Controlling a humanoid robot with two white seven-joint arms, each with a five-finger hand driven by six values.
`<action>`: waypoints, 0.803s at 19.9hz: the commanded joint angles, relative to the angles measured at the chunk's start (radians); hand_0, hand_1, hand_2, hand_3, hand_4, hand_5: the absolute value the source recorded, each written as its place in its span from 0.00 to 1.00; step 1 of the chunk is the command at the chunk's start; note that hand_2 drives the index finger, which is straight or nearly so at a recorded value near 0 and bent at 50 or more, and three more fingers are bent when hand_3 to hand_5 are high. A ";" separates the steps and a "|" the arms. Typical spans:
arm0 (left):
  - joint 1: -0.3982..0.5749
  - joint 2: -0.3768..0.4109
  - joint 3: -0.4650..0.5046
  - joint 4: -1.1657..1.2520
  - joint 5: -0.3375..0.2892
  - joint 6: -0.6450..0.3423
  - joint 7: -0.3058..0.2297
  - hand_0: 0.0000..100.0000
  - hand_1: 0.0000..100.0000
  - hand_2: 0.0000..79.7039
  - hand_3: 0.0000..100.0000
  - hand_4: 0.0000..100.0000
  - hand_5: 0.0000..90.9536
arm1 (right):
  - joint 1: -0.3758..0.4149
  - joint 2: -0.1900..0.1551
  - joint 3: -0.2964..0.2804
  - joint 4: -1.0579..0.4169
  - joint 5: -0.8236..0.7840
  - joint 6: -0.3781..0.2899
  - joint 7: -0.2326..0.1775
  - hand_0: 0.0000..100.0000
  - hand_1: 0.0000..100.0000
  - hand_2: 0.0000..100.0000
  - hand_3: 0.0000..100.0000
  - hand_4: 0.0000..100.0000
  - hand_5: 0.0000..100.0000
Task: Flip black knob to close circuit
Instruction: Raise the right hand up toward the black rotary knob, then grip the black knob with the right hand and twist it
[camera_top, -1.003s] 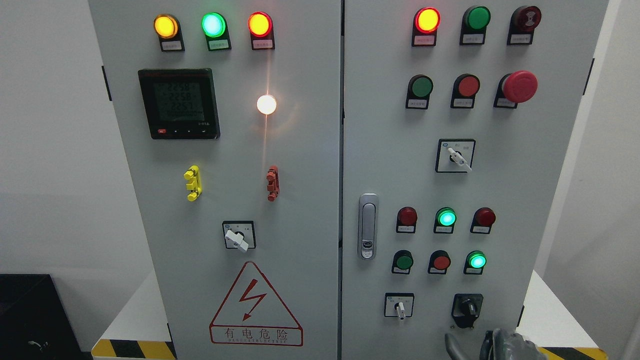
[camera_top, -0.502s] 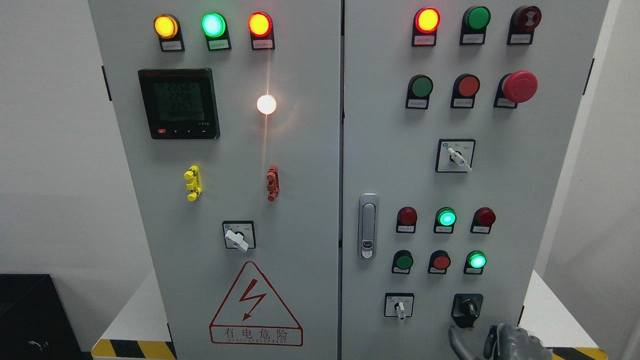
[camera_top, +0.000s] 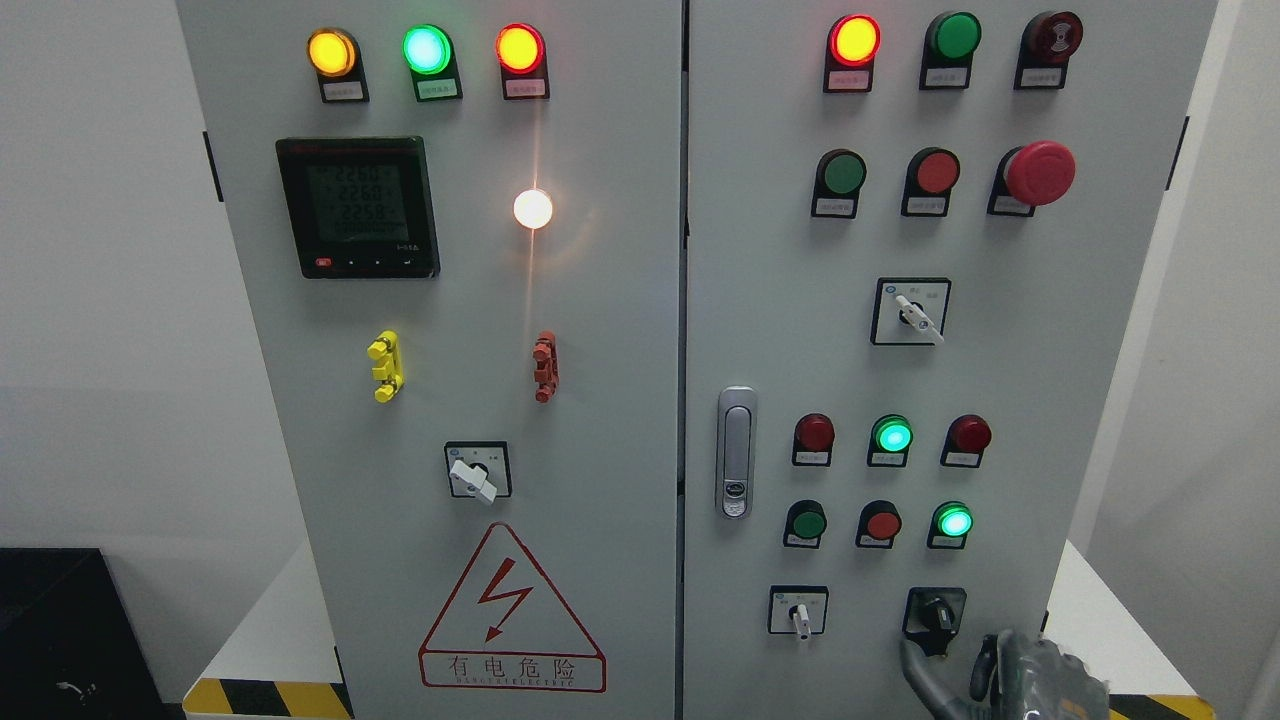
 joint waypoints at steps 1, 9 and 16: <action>0.021 -0.001 -0.001 -0.023 0.000 0.000 0.000 0.12 0.56 0.00 0.00 0.00 0.00 | -0.008 -0.002 -0.007 0.006 0.013 0.000 0.000 0.00 0.12 0.86 0.99 0.85 0.90; 0.021 0.001 0.000 -0.023 0.000 0.000 0.000 0.12 0.56 0.00 0.00 0.00 0.00 | -0.008 -0.003 -0.024 0.029 0.025 0.000 -0.002 0.00 0.12 0.86 0.99 0.85 0.90; 0.021 -0.001 0.000 -0.023 0.000 0.000 0.000 0.12 0.56 0.00 0.00 0.00 0.00 | -0.014 -0.003 -0.040 0.031 0.025 0.000 -0.002 0.00 0.13 0.85 0.99 0.85 0.90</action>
